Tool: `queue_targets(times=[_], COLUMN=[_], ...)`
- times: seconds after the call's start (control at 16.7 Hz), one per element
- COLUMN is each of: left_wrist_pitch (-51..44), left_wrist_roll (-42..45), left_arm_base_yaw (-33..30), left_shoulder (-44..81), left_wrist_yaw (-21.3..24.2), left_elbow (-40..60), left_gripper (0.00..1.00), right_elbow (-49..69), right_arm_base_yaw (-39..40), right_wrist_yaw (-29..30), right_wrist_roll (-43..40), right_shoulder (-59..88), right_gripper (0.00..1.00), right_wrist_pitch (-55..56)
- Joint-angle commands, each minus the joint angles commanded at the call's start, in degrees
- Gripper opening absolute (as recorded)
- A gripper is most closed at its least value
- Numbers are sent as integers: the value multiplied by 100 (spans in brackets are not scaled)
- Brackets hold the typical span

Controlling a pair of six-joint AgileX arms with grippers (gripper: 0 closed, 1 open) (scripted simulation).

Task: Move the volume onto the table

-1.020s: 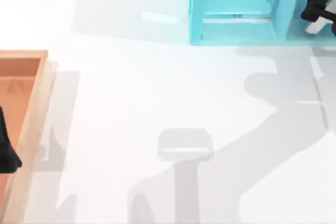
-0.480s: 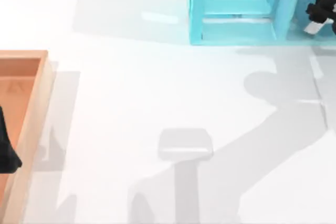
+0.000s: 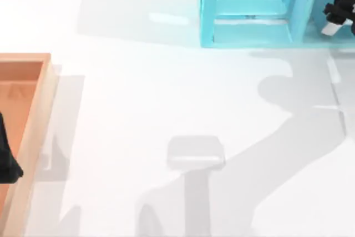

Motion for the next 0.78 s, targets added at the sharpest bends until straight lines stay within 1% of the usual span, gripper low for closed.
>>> queue_targets(times=[0.48, 0.6, 0.78], left_wrist_pitch=[0, 0, 0], left_wrist_roll=[0, 0, 0], left_arm_base_yaw=[0, 0, 0], left_shoulder=[0, 0, 0], left_wrist_yaw=[0, 0, 0], left_elbow=[0, 0, 0], left_gripper=[100, 100, 100], right_elbow=[-72, -218, -636], right_arm_base_yaw=[28, 4, -32], right_wrist_yaw=[-1, 0, -24], right_wrist_roll=[37, 37, 28], right_shoulder=[-37, -348, -1252], right_gripper=[0, 0, 0], right_wrist_pitch=[-49, -231, -743])
